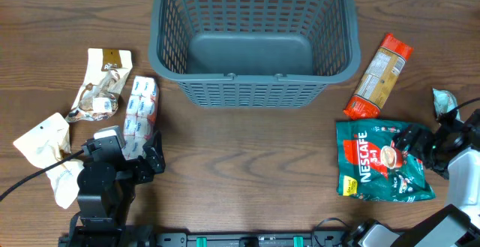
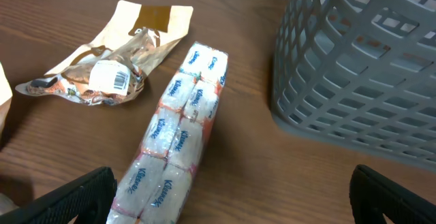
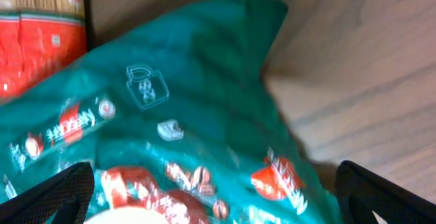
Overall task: Pack container
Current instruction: 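Move the right gripper over the green Nescafé pouch and lower, then grasp the green Nescafé pouch with the right gripper and lift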
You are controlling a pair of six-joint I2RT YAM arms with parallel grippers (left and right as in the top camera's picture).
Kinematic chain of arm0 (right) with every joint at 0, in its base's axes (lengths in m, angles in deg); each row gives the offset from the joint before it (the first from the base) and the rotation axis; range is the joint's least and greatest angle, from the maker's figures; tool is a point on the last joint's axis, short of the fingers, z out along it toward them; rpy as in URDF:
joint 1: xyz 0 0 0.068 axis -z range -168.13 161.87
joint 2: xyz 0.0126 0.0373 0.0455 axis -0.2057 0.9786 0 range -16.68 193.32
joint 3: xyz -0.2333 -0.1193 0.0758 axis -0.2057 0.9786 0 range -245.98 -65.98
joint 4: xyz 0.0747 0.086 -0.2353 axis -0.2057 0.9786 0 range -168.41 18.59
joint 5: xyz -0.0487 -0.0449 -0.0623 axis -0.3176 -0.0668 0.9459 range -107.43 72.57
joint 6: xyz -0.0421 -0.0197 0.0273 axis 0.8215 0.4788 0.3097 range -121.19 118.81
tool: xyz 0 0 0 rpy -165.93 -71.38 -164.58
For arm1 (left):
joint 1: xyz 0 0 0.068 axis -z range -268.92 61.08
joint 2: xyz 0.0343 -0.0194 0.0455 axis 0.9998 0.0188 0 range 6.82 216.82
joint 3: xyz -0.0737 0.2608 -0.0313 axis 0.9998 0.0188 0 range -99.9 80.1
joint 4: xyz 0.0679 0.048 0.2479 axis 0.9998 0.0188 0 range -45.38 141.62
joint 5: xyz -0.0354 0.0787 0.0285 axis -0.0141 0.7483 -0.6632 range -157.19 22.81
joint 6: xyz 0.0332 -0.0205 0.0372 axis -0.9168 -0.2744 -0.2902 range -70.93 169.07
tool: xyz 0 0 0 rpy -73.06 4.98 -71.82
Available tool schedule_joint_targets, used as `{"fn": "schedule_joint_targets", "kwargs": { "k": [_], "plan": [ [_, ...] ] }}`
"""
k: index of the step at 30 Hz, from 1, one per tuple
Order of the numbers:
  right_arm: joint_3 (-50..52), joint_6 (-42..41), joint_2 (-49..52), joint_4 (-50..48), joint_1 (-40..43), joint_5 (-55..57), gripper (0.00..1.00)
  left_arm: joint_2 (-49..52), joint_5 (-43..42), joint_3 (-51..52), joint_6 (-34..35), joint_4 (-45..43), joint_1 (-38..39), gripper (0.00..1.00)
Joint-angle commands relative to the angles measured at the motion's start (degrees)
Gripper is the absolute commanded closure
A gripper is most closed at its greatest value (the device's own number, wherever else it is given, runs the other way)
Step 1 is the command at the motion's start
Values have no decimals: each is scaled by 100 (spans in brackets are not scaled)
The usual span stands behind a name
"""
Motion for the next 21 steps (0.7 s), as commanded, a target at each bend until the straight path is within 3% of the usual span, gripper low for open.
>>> {"fn": "schedule_joint_targets", "kwargs": {
  "k": [1, 16, 21],
  "plan": [
    [219, -184, -42, -275, 48, -48, 1, 28, 68, -127, 33, -24, 20, 1],
    [1521, -721, 809, -2345, 39, -476, 1, 28, 70, -127, 33, -26, 22, 1],
    [1825, -1078, 1294, -2924, 37, -483, 9, 28, 68, -127, 35, -24, 22, 1]
  ]
}}
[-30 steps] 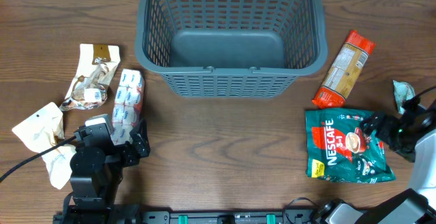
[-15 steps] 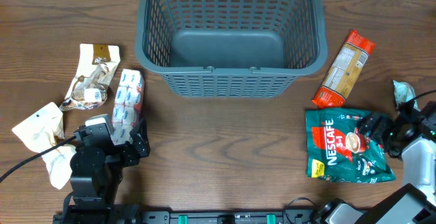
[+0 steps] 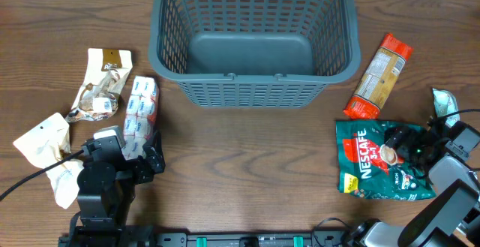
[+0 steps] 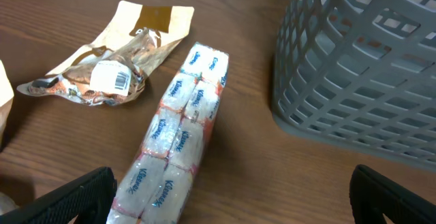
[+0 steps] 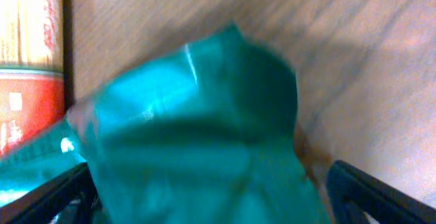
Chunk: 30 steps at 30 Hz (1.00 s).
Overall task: Pack container
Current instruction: 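Grasp the green Nescafé pouch with the right gripper and lift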
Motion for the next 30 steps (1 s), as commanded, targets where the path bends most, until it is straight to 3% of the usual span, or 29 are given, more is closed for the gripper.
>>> {"fn": "schedule_joint_targets", "kwargs": {
  "k": [1, 4, 7, 9, 11, 12, 20, 30],
  "plan": [
    [442, -461, 586, 2, 20, 146, 14, 28, 52, -127, 35, -22, 22, 1],
    [450, -457, 684, -35, 20, 146, 38, 28, 52, -127, 35, -22, 22, 1],
    [448, -476, 684, -90, 17, 103, 51, 28, 52, -127, 35, -24, 22, 1],
    [448, -476, 684, -96, 17, 103, 68, 28, 52, -127, 35, -22, 22, 1],
    [448, -490, 682, -92, 17, 103, 93, 28, 52, -127, 35, -22, 22, 1],
    [448, -544, 678, -94, 20, 101, 98, 28, 52, -127, 33, -22, 22, 1],
    [387, -693, 308, 50, 20, -107, 99, 28, 70, -127, 33, -22, 22, 1],
    [63, -866, -1346, 745, 13, -192, 99, 28, 68, -127, 33, -22, 22, 1]
  ]
}}
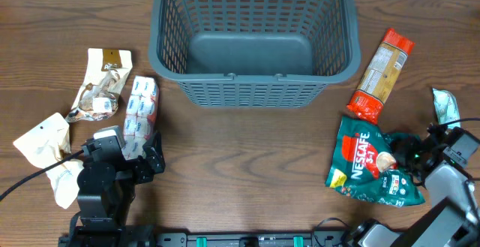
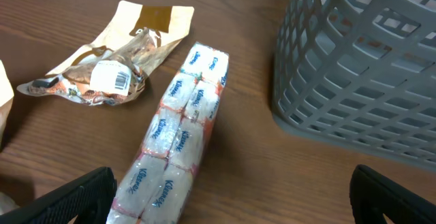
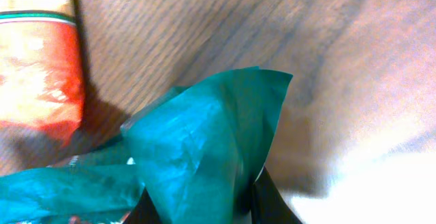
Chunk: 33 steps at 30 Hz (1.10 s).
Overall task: Pack container
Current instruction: 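Grasp the green Nescafé pouch with the right gripper and lift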
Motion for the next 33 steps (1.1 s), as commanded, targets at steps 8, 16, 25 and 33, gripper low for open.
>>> {"fn": "schedule_joint_targets", "kwargs": {
  "k": [8, 16, 25, 33],
  "plan": [
    [-704, -173, -1725, 859, -7, -284, 99, 28, 66, -127, 33, -24, 22, 1],
    [-1766, 111, -2094, 1687, -358, -352, 99, 28, 66, -127, 33, -24, 22, 1],
    [-3650, 955, -2039, 2155, -1526, -278, 99, 28, 63, -127, 35, -20, 22, 1],
    [-5549, 1469, -1613, 2157, -2496, 1182, 99, 28, 63, -127, 35, 66, 22, 1]
  ]
}}
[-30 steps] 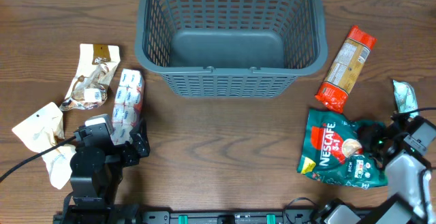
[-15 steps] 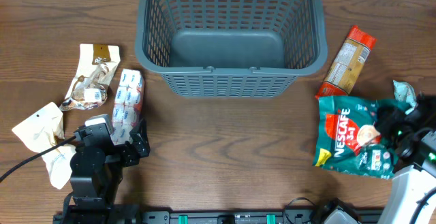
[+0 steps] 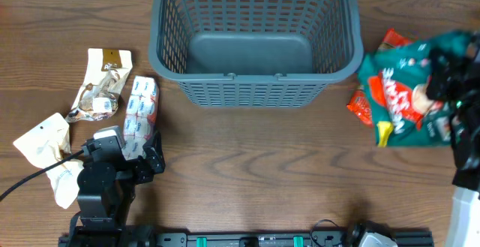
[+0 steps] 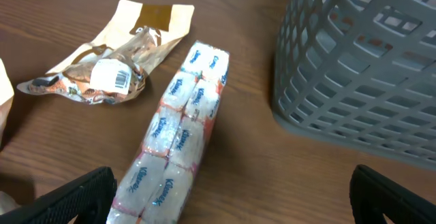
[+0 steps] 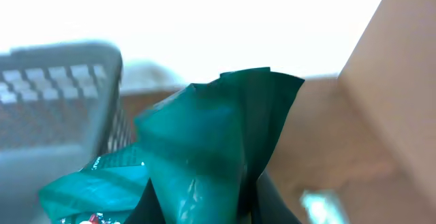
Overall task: Pack container
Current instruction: 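Grasp the green Nescafé pouch with the right gripper and lift, then carry the pouch into the grey basket and open the right gripper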
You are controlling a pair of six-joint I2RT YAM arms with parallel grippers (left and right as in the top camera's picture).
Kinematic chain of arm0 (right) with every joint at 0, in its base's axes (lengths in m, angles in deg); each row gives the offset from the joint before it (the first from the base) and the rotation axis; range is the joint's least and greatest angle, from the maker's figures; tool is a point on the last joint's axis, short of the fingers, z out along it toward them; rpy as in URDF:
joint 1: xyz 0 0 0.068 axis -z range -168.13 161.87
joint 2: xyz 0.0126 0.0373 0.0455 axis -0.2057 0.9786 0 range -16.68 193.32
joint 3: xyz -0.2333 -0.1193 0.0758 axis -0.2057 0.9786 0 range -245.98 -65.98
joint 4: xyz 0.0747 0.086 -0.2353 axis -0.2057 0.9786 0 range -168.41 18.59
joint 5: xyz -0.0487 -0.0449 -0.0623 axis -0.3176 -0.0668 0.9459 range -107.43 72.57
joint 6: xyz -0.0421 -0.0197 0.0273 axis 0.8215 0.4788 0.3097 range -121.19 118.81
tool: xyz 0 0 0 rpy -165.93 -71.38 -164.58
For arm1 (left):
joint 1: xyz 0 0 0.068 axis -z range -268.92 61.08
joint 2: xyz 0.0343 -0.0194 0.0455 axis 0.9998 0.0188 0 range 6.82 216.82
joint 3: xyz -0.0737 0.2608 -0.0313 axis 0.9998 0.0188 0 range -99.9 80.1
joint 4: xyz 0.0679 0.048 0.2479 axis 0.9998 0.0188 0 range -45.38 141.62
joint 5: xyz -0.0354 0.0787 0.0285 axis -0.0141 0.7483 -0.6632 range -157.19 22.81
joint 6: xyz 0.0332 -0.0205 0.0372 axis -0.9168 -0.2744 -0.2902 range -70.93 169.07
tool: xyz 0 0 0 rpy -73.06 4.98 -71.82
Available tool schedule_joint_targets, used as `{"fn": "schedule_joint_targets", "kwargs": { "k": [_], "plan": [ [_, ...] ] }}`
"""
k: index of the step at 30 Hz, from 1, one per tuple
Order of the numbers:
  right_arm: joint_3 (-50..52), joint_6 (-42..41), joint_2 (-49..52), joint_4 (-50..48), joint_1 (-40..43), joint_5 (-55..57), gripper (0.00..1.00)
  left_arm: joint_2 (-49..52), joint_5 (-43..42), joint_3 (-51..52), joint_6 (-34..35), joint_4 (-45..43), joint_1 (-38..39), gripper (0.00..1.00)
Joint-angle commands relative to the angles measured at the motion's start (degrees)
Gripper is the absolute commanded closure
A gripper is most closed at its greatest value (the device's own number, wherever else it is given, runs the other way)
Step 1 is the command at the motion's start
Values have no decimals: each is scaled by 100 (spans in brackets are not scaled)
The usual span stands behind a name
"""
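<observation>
The grey plastic basket (image 3: pixel 253 33) stands at the back middle with nothing in it. My right gripper (image 3: pixel 450 74) is shut on the green Nescafe bag (image 3: pixel 409 93), which hangs in the air right of the basket; in the right wrist view the bag (image 5: pixel 204 156) fills the space between the fingers, with the basket (image 5: pixel 54 108) at the left. A pack of Kleenex tissues (image 4: pixel 178 132) lies on the table at the left, in front of my left gripper (image 4: pixel 228 214), which is open and low beside the pack (image 3: pixel 139 115).
A red and yellow noodle packet (image 3: pixel 367 100) lies partly under the hanging bag. A crumpled brown and white wrapper (image 3: pixel 101 89) and a cream pouch (image 3: pixel 45 146) lie at the far left. The table's back edge runs behind the basket.
My right gripper has risen with the Nescafe bag, from low over the table at the front right to high beside the basket's right side. The left arm has not moved.
The Nescafe bag lay flat at the front right with my right gripper open over its edge. The gripper then came down around a corner of the bag, shut on it and tilted it up. Now the bag hangs clear of the table next to the basket.
</observation>
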Motion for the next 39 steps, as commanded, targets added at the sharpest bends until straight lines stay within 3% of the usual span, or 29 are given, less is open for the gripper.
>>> {"fn": "schedule_joint_targets", "kwargs": {
  "k": [1, 11, 17, 23, 31, 39],
  "plan": [
    [-857, 404, 186, -125, -382, 824, 99, 28, 66, -127, 35, 50, 22, 1],
    [-2057, 791, 1071, -538, -1156, 914, 99, 28, 66, -127, 35, 90, 22, 1],
    [-2186, 2201, 1587, -1687, -2267, 914, 99, 28, 66, -127, 35, 90, 22, 1],
    [-2186, 3189, 2142, -2223, -3294, 914, 99, 28, 66, -125, 35, 92, 22, 1],
    [-2190, 3189, 2896, -2153, -4170, 890, 99, 28, 66, -125, 37, 269, 22, 1],
    [-2188, 2820, 3705, -1368, -4472, 461, 99, 28, 68, -125, 35, 326, 22, 1]
  ]
}}
